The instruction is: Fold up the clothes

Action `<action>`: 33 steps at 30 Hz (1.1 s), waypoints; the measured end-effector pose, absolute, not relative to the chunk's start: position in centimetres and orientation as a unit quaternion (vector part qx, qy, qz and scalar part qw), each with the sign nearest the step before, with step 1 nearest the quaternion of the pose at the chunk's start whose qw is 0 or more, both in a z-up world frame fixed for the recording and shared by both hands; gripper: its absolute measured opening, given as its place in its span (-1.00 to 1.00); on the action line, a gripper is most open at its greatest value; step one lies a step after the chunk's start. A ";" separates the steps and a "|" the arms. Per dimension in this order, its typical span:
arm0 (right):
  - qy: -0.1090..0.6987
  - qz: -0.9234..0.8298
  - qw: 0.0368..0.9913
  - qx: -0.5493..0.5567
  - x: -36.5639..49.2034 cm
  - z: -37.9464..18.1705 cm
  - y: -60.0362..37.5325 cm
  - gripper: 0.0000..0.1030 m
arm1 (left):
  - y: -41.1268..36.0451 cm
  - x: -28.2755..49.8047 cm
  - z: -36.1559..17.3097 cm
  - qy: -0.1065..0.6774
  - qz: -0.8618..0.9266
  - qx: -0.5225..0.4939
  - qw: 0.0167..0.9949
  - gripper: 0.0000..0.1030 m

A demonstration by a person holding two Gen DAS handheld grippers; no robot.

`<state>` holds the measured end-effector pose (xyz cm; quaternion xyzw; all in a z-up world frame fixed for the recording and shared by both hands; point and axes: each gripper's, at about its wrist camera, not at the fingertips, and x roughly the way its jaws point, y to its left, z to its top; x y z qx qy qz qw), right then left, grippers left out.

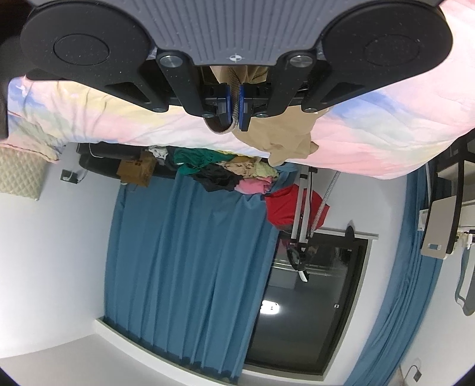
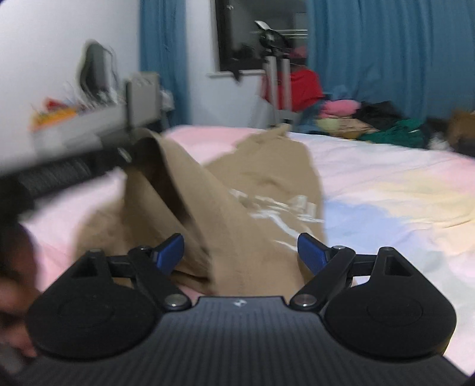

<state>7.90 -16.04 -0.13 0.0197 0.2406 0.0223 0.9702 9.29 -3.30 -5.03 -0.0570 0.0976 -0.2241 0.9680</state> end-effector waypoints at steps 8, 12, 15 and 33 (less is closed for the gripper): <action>0.167 -0.086 0.971 0.150 7.0 1.7 -21.2 0.65 | -2.8 6.4 -4.3 0.029 -0.180 -0.076 0.980 -0.90; 0.127 -0.108 0.971 0.174 5.8 3.9 -23.1 0.65 | -3.7 4.9 -3.7 0.006 -0.196 -0.065 0.978 -0.90; 0.134 -0.117 0.970 0.169 6.1 5.0 -24.7 0.66 | -3.9 4.2 -3.5 -0.002 -0.198 -0.060 0.978 -0.90; 0.119 -0.135 0.977 0.112 5.4 4.4 -24.5 0.66 | -0.4 3.0 -1.4 -0.019 -0.155 -0.122 0.980 -0.90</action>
